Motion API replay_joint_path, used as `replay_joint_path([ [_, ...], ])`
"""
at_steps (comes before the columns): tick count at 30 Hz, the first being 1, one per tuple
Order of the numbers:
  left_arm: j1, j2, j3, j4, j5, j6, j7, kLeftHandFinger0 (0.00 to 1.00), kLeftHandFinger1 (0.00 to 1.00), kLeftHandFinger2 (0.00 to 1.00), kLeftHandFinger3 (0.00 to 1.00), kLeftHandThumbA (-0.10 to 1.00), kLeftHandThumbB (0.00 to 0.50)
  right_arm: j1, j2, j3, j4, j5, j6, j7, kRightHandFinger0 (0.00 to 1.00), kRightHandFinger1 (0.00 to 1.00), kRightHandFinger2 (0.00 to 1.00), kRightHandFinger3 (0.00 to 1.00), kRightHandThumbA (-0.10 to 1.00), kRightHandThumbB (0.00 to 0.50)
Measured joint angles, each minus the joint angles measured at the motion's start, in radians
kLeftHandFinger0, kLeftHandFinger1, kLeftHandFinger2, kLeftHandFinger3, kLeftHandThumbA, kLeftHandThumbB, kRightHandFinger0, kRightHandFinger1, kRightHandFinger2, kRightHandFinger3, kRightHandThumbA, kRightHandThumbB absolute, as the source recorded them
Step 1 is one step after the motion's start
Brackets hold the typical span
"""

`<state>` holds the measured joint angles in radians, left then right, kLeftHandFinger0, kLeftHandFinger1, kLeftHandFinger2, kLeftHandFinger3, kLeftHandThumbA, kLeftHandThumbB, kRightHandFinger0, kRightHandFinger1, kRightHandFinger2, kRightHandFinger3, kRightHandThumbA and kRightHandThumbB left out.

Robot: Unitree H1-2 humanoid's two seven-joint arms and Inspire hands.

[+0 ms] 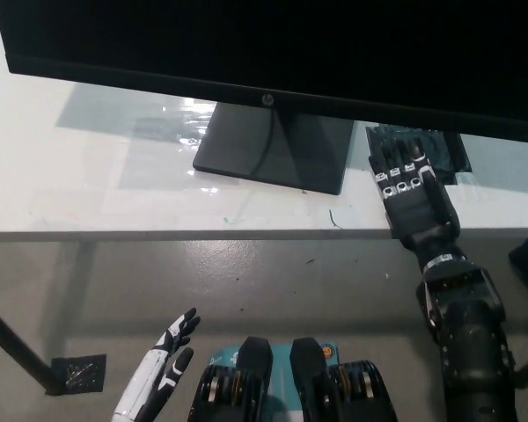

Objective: The monitor is being placed at the center of the desk and the robot uses its right hand to grab on the right side of the monitor and tilt the angle of the montior sideways.

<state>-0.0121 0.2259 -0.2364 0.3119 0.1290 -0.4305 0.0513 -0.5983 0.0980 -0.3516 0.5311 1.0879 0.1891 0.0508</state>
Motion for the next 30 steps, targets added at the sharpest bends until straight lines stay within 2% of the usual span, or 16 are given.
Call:
replay_joint_path([
  [9,0.000,0.000,-0.001,0.000,0.000,0.000,0.000,1.00,1.00,1.00,1.00,1.00,0.308,-0.049,-0.010,-0.026,0.034,-0.011,0.002,0.021,1.00,1.00,1.00,1.00,1.00,0.325],
  [10,0.000,0.000,-0.001,0.000,0.000,0.000,0.000,1.00,1.00,1.00,1.00,1.00,0.308,-0.055,-0.011,-0.027,0.036,-0.013,0.002,0.021,1.00,1.00,1.00,1.00,1.00,0.339],
  [16,0.000,0.000,-0.002,0.000,0.000,0.000,0.005,1.00,1.00,1.00,1.00,1.00,0.307,-0.092,-0.021,-0.034,0.068,-0.028,0.001,0.021,1.00,1.00,1.00,1.00,1.00,0.344],
  [30,0.000,0.003,-0.012,0.000,-0.001,0.000,0.020,1.00,1.00,1.00,1.00,1.00,0.313,-0.183,-0.046,-0.079,0.259,-0.077,-0.022,0.072,1.00,1.00,1.00,1.00,1.00,0.315],
])
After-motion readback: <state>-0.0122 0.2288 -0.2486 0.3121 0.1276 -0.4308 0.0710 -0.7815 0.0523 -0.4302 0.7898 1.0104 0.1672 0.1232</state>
